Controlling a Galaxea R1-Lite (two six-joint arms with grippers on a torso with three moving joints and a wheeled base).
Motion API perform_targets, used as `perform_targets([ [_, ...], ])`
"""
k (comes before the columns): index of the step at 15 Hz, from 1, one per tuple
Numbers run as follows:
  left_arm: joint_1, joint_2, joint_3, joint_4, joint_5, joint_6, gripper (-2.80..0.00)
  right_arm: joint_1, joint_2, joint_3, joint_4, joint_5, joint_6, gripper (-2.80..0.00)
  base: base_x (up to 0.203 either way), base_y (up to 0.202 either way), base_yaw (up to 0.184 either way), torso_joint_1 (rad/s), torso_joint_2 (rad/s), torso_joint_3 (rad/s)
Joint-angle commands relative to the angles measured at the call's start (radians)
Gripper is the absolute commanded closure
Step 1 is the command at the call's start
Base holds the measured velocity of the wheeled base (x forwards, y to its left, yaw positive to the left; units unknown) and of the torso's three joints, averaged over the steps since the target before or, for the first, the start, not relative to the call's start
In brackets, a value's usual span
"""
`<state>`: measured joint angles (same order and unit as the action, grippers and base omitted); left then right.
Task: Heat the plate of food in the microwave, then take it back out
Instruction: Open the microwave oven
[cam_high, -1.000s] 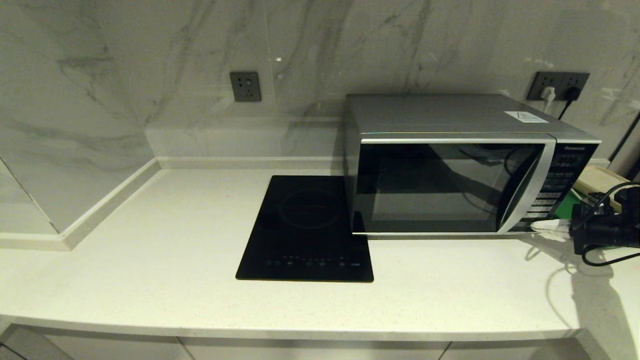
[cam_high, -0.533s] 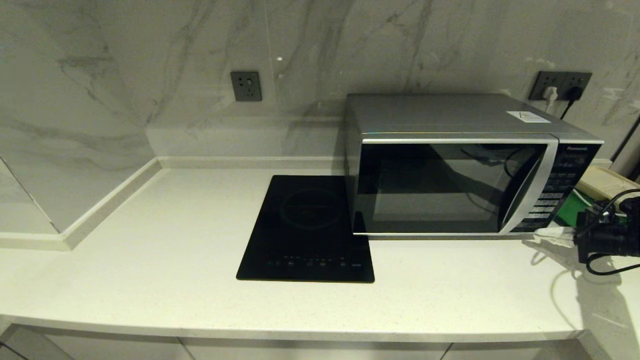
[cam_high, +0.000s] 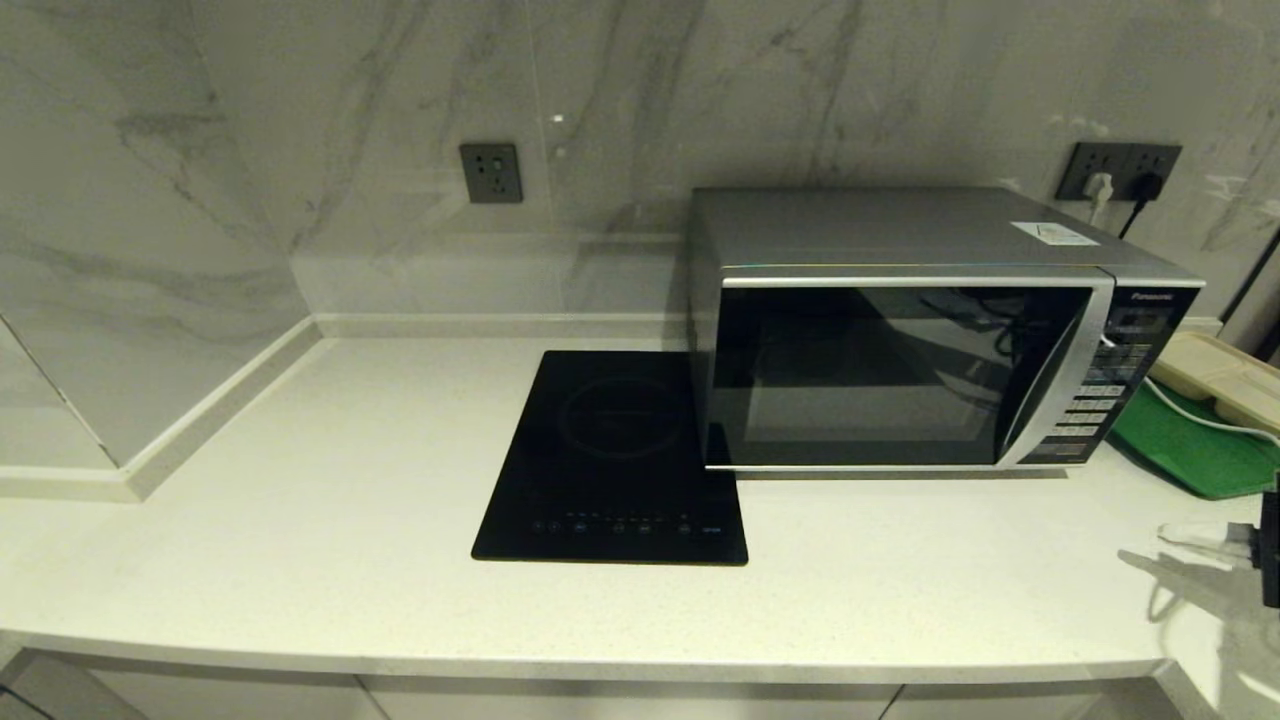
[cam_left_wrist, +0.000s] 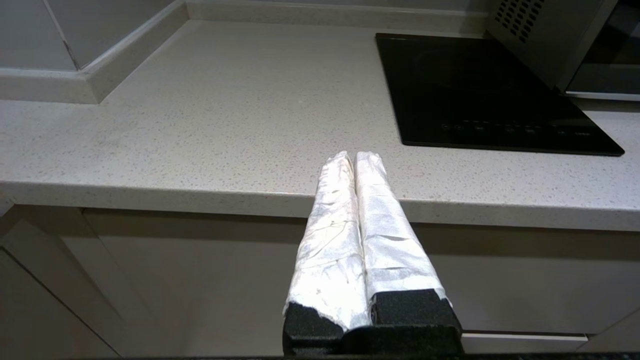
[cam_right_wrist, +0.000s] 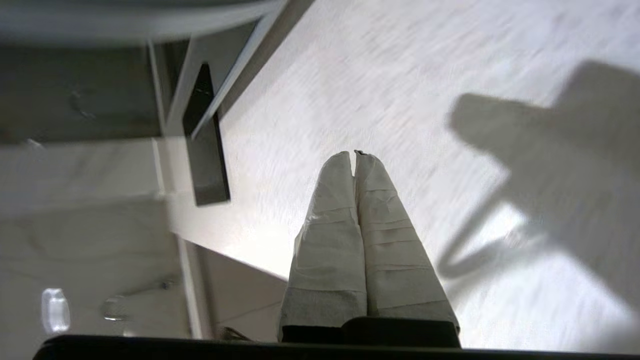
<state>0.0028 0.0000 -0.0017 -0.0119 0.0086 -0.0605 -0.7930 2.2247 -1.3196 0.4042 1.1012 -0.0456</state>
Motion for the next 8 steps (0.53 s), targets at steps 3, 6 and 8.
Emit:
perform_targets([
  [3, 0.0, 0.0, 0.0, 0.0, 0.001, -0.001, 0.0, -0.02, -0.402, 0.041, 0.162, 0.0, -0.055, 0.0, 0.0, 0.0, 0.0, 0.0, 0.0, 0.0],
  [6, 0.0, 0.0, 0.0, 0.0, 0.001, -0.001, 0.0, 0.08, -0.599, -0.125, 0.479, -0.054, -0.058, 0.0, 0.0, 0.0, 0.0, 0.0, 0.0, 0.0],
  [8, 0.0, 0.0, 0.0, 0.0, 0.001, -0.001, 0.0, 0.194, -0.686, -0.245, 0.626, -0.136, -0.024, 0.0, 0.0, 0.0, 0.0, 0.0, 0.0, 0.0],
])
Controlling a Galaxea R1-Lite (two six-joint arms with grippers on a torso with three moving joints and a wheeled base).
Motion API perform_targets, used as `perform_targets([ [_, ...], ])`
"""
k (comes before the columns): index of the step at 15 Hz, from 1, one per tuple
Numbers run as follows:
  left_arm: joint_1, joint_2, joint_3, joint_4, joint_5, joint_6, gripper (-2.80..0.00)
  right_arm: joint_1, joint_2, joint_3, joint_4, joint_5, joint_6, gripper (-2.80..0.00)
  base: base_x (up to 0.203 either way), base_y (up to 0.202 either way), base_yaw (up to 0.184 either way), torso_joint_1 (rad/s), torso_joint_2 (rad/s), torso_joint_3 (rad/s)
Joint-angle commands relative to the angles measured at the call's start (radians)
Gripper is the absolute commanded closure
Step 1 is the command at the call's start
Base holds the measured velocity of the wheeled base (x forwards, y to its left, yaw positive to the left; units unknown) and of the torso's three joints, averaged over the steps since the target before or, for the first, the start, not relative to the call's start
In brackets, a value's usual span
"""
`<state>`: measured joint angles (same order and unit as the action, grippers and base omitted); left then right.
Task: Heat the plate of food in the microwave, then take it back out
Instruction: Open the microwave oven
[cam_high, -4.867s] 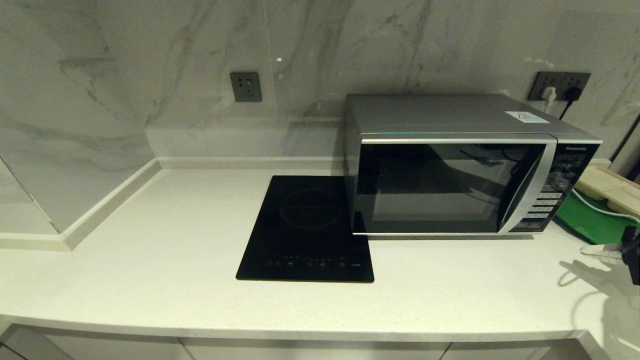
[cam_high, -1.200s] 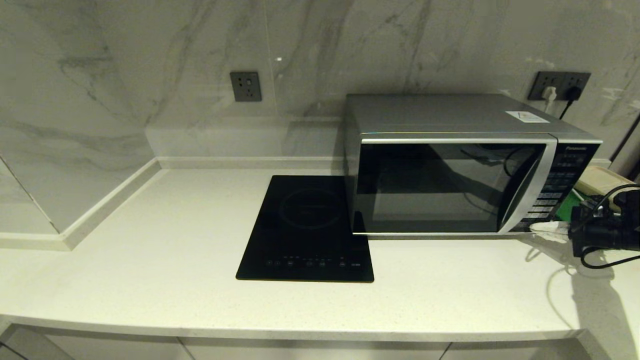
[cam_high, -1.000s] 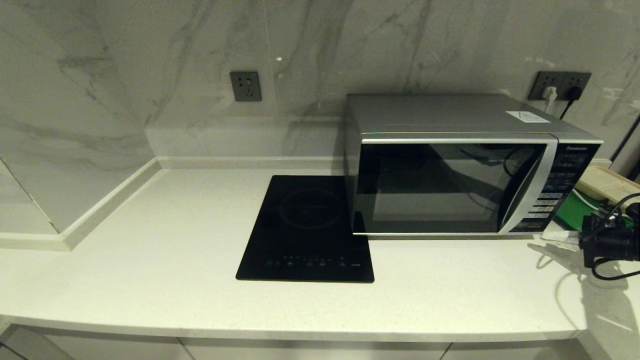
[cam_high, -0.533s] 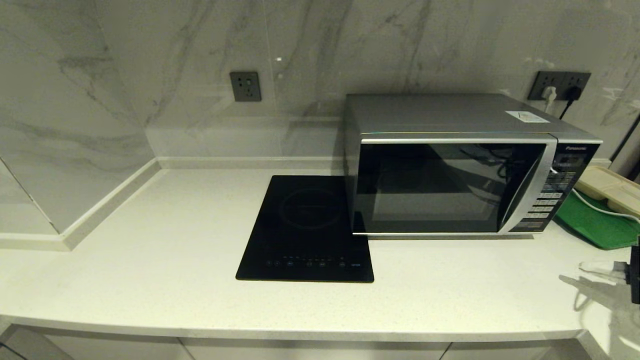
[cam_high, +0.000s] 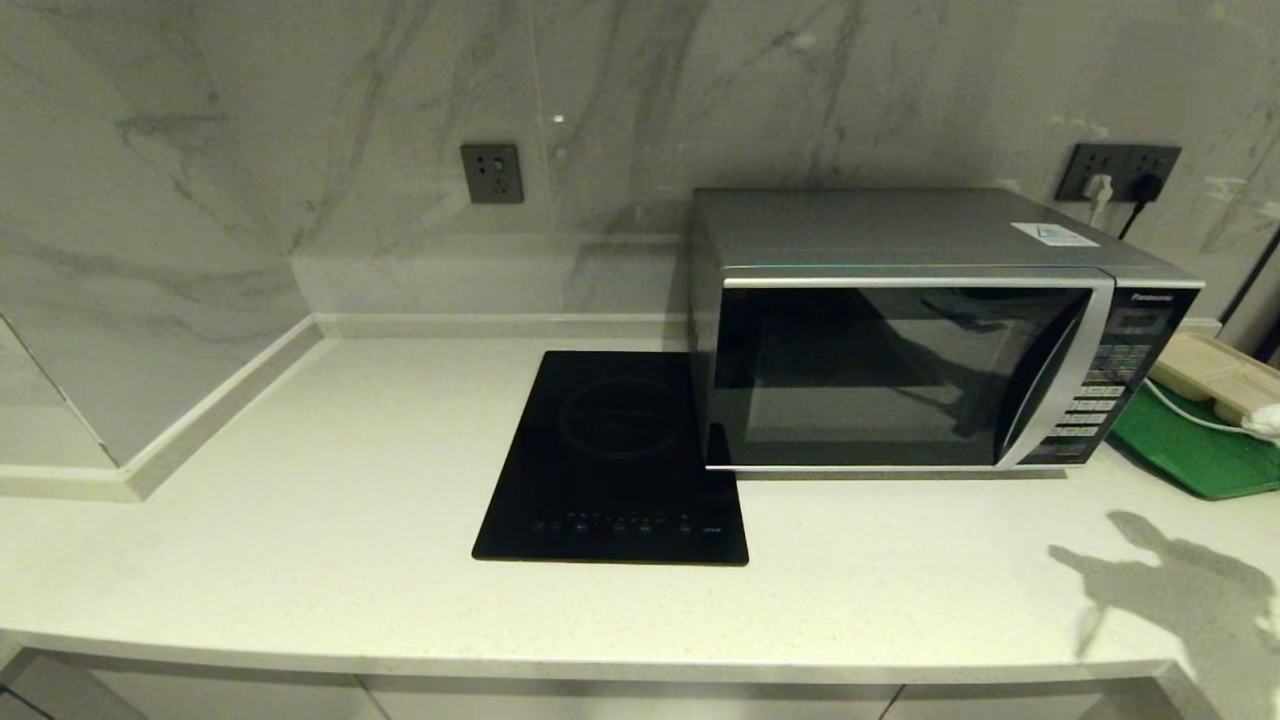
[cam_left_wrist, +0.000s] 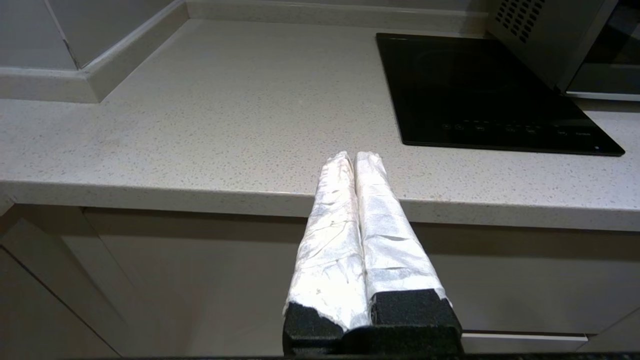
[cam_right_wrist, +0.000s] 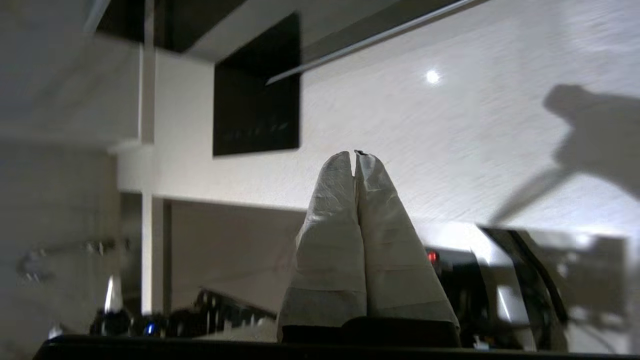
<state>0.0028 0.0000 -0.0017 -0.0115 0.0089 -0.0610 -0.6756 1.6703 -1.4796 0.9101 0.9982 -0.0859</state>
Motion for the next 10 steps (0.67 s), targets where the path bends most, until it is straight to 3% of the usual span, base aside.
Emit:
perform_targets([
  [1, 0.0, 0.0, 0.0, -0.001, 0.0, 0.0, 0.0, 0.139, -0.179, -0.14, 0.159, -0.069, 0.062, 0.0, 0.0, 0.0, 0.0, 0.0, 0.0, 0.0],
  [4, 0.0, 0.0, 0.0, -0.001, 0.0, 0.0, 0.0, 0.361, -0.325, -0.292, 0.23, -0.203, 0.203, 0.0, 0.0, 0.0, 0.0, 0.0, 0.0, 0.0],
  [7, 0.0, 0.0, 0.0, -0.001, 0.0, 0.0, 0.0, 0.609, -0.457, -0.493, 0.379, -0.348, 0.281, 0.0, 0.0, 0.0, 0.0, 0.0, 0.0, 0.0],
  [10, 0.0, 0.0, 0.0, -0.001, 0.0, 0.0, 0.0, 0.676, -0.65, -0.501, 0.561, -0.463, 0.301, 0.0, 0.0, 0.0, 0.0, 0.0, 0.0, 0.0],
])
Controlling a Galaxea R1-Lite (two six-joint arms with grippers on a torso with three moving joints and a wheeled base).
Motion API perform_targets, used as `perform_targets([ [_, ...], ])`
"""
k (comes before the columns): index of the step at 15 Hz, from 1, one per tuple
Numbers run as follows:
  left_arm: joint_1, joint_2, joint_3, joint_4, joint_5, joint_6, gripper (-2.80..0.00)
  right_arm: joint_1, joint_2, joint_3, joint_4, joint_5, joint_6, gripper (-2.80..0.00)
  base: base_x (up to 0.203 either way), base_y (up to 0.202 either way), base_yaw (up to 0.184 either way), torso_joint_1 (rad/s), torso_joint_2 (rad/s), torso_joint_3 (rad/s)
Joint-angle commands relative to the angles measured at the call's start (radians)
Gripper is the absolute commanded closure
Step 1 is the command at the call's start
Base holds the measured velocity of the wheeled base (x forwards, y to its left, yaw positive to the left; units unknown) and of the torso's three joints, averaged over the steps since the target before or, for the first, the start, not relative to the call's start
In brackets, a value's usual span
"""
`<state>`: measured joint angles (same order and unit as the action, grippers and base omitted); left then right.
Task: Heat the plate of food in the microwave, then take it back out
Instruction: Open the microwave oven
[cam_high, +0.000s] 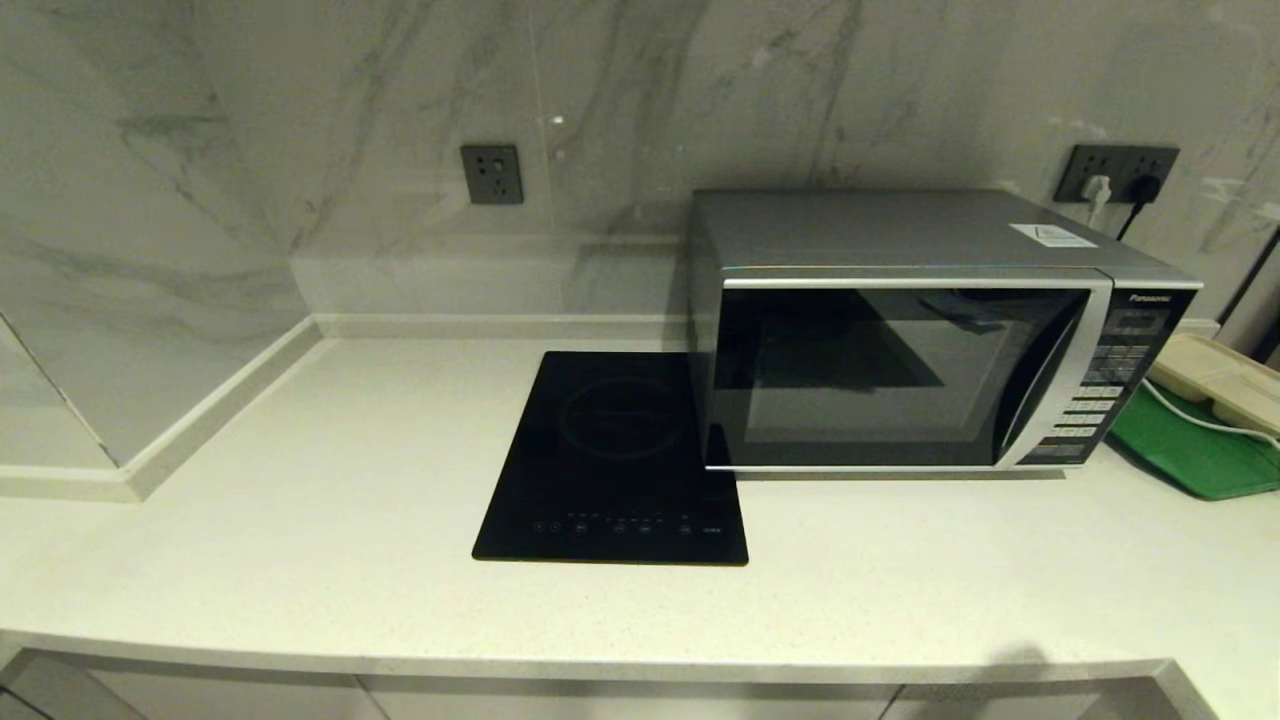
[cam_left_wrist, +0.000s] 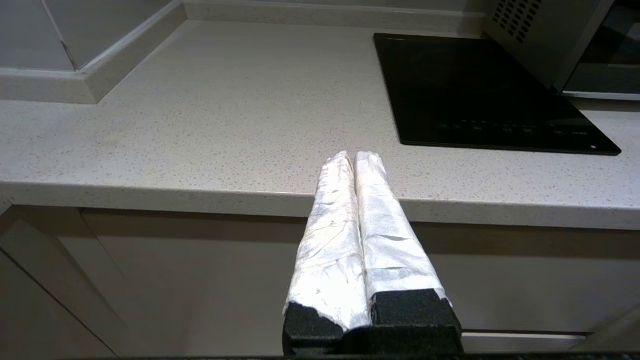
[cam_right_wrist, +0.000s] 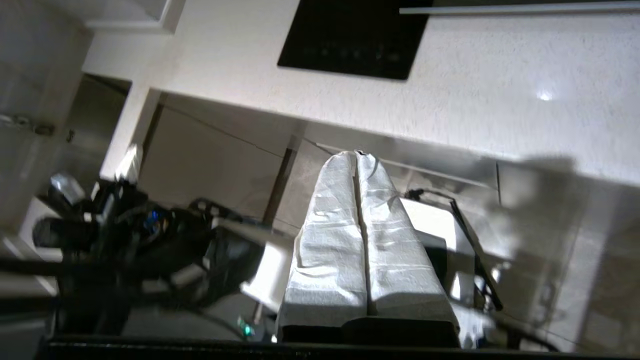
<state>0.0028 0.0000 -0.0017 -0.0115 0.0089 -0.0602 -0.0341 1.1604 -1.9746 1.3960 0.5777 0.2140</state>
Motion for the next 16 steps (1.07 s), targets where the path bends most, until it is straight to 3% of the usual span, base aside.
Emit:
perform_targets([
  [1, 0.0, 0.0, 0.0, -0.001, 0.0, -0.001, 0.0, 0.04, -0.202, 0.037, 0.098, -0.121, -0.008, 0.0, 0.0, 0.0, 0.0, 0.0, 0.0, 0.0],
  [4, 0.0, 0.0, 0.0, -0.001, 0.0, -0.001, 0.0, 0.043, -0.473, 0.314, 0.121, -0.298, -0.103, 0.0, 0.0, 0.0, 0.0, 0.0, 0.0, 0.0],
  [7, 0.0, 0.0, 0.0, -0.001, 0.0, -0.001, 0.0, 0.001, -0.751, 0.531, 0.125, -0.415, -0.184, 0.0, 0.0, 0.0, 0.0, 0.0, 0.0, 0.0],
  [9, 0.0, 0.0, 0.0, -0.001, 0.0, -0.001, 0.0, -0.021, -0.865, 0.614, 0.13, -0.445, -0.19, 0.0, 0.0, 0.0, 0.0, 0.0, 0.0, 0.0],
  [11, 0.0, 0.0, 0.0, -0.001, 0.0, -0.001, 0.0, -0.011, -0.883, 0.64, 0.133, -0.465, -0.117, 0.0, 0.0, 0.0, 0.0, 0.0, 0.0, 0.0],
  [12, 0.0, 0.0, 0.0, -0.001, 0.0, -0.001, 0.0, 0.027, -0.893, 0.645, 0.117, -0.477, -0.12, 0.0, 0.0, 0.0, 0.0, 0.0, 0.0, 0.0],
  [16, 0.0, 0.0, 0.0, -0.001, 0.0, -0.001, 0.0, 0.032, -0.979, 0.776, 0.08, -0.501, -0.127, 0.0, 0.0, 0.0, 0.0, 0.0, 0.0, 0.0],
])
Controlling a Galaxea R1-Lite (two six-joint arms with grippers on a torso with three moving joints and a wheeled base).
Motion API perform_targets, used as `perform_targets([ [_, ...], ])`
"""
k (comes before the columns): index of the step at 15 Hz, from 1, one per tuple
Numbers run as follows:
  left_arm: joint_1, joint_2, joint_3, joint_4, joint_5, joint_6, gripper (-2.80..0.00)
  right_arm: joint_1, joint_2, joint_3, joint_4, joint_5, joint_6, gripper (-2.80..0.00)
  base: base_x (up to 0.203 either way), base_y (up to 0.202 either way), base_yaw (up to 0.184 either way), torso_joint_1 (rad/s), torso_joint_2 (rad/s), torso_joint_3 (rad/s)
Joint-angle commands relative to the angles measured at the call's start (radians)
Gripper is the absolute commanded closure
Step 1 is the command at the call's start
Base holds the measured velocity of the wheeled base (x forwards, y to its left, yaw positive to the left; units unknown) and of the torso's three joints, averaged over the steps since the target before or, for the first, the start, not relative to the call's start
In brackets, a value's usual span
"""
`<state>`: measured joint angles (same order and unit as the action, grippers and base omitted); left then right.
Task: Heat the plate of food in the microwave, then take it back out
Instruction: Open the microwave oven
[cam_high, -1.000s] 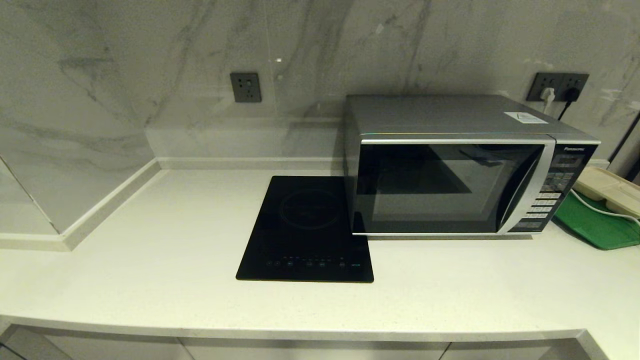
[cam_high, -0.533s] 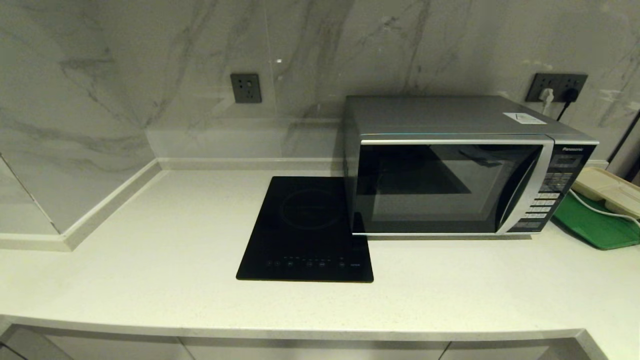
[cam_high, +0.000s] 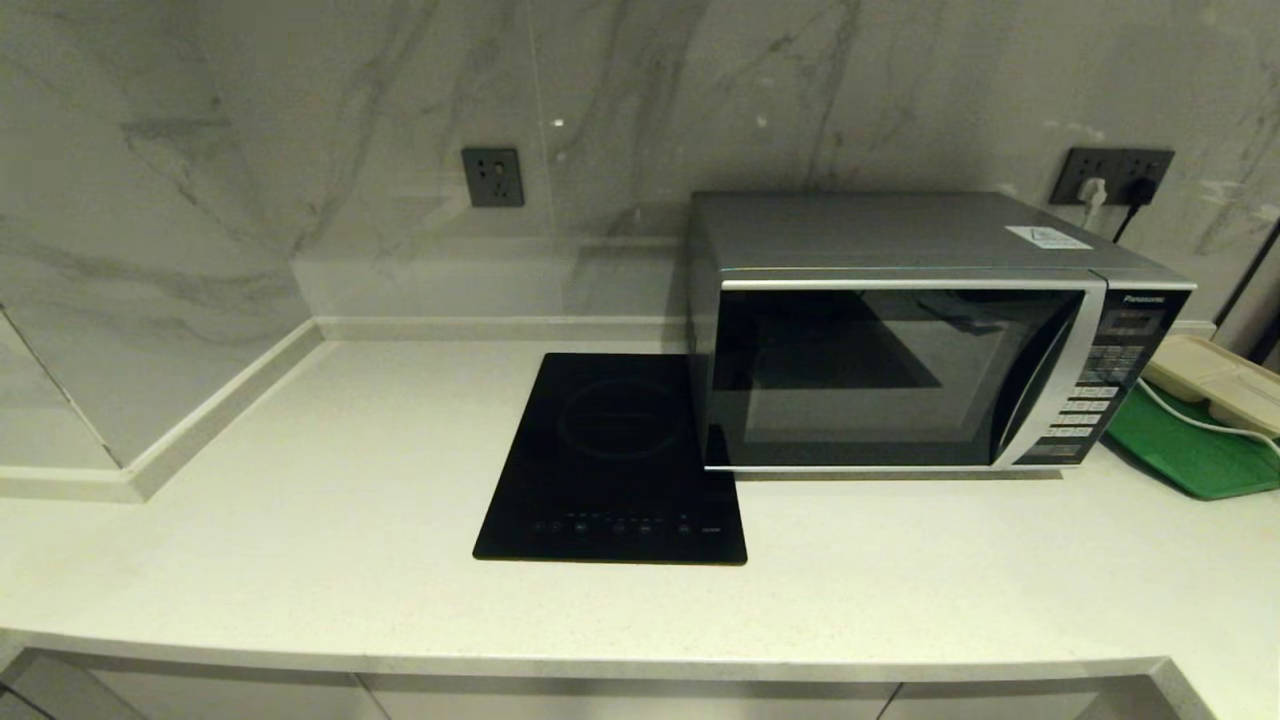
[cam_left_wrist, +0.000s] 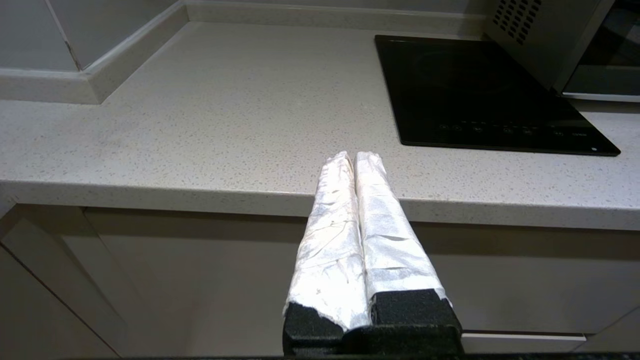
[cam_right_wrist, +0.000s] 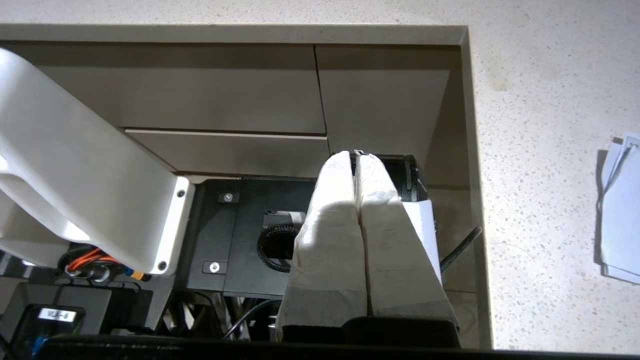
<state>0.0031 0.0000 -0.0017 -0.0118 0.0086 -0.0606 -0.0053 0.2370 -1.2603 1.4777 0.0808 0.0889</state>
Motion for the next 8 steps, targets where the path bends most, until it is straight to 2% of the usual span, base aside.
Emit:
perform_targets([
  [1, 0.0, 0.0, 0.0, 0.0, 0.001, -0.001, 0.0, 0.004, -0.101, 0.116, -0.016, -0.027, -0.006, 0.0, 0.0, 0.0, 0.0, 0.0, 0.0, 0.0],
  [3, 0.0, 0.0, 0.0, 0.0, 0.001, -0.001, 0.0, 0.005, -0.163, 0.252, -0.112, -0.074, -0.053, 0.0, 0.0, 0.0, 0.0, 0.0, 0.0, 0.0],
  [6, 0.0, 0.0, 0.0, 0.0, 0.001, -0.001, 0.0, 0.005, -0.197, 0.532, -0.55, -0.161, -0.089, 0.0, 0.0, 0.0, 0.0, 0.0, 0.0, 0.0],
  [8, 0.0, 0.0, 0.0, 0.0, 0.001, -0.001, 0.0, 0.005, -0.208, 0.739, -0.773, -0.195, -0.096, 0.0, 0.0, 0.0, 0.0, 0.0, 0.0, 0.0],
])
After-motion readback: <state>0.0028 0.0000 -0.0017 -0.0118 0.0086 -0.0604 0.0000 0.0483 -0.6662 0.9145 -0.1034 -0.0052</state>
